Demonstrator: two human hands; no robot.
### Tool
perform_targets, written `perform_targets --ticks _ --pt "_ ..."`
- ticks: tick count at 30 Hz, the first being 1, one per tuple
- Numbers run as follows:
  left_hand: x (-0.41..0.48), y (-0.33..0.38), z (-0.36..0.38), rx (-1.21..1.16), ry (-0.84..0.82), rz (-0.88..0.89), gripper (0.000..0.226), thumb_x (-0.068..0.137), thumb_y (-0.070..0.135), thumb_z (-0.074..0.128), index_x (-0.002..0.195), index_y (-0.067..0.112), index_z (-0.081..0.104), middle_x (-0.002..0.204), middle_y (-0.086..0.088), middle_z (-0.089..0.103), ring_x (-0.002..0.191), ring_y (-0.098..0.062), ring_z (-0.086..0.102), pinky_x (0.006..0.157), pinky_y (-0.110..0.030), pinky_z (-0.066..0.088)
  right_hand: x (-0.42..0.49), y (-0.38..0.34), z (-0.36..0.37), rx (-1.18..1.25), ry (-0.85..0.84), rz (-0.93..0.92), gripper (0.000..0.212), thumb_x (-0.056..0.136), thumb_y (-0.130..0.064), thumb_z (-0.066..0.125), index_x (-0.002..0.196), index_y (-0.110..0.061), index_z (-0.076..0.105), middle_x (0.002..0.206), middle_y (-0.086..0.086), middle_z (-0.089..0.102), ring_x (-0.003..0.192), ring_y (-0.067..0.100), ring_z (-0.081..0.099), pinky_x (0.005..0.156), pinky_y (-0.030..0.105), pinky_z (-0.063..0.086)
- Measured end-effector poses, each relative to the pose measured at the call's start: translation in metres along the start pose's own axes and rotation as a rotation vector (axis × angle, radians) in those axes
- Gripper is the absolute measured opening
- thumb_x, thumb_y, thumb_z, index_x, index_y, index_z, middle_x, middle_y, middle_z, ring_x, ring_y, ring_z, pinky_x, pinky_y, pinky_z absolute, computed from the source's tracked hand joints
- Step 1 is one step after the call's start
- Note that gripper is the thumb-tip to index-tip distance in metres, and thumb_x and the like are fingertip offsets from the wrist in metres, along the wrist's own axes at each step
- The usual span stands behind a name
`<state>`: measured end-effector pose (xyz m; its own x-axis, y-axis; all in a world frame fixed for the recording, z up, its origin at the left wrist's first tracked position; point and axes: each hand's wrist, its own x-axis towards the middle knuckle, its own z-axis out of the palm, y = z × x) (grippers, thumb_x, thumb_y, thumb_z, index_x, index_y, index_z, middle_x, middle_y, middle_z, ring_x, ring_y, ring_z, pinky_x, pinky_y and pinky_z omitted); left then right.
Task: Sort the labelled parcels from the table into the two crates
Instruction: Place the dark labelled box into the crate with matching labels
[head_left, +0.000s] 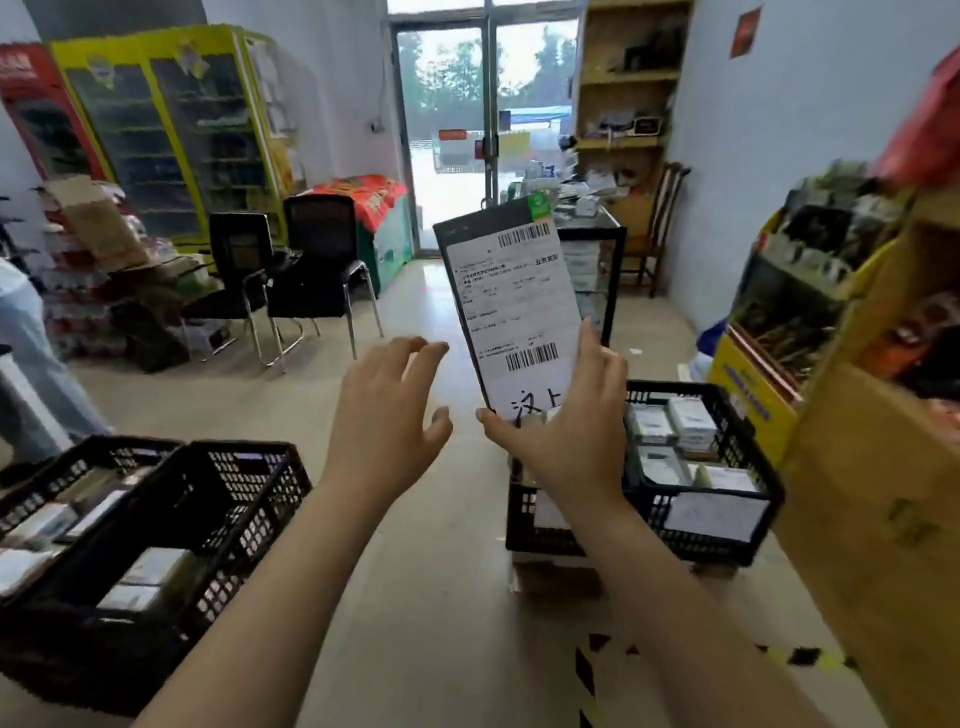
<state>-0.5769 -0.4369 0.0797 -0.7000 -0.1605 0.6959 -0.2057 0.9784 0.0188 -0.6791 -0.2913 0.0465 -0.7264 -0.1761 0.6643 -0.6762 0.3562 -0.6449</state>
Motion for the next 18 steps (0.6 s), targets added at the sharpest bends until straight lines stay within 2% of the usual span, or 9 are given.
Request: perform_targets --ticks 13,18 --pt "0.126 0.092 0.163 -0.237 -0.062 0.191 0.063 0.066 0.018 0.084 0.123 0.007 0.059 0.119 -0.013 0.061 0.107 -0.033 0.057 0.090 -0.044 0.046 0.092 0.157 -0.032 -0.248 0.090 0.196 0.130 0.059 -0.059 0.085 0.156 -0.018 0.010 0.138 0.001 0.029 0.124 0.012 0.030 0.080 0.019 0.037" --pt "0.194 0.109 0.232 -0.324 -0.080 0.239 0.062 0.070 0.020 0.080 0.128 0.013 0.056 0.125 -0.008 0.058 0.114 -0.031 0.053 0.098 -0.043 0.042 0.149 0.210 -0.020 -0.315 0.117 0.236 0.128 0.060 -0.058 0.085 0.155 -0.019 0.009 0.141 0.002 0.029 0.131 0.019 0.032 0.089 0.027 0.044"
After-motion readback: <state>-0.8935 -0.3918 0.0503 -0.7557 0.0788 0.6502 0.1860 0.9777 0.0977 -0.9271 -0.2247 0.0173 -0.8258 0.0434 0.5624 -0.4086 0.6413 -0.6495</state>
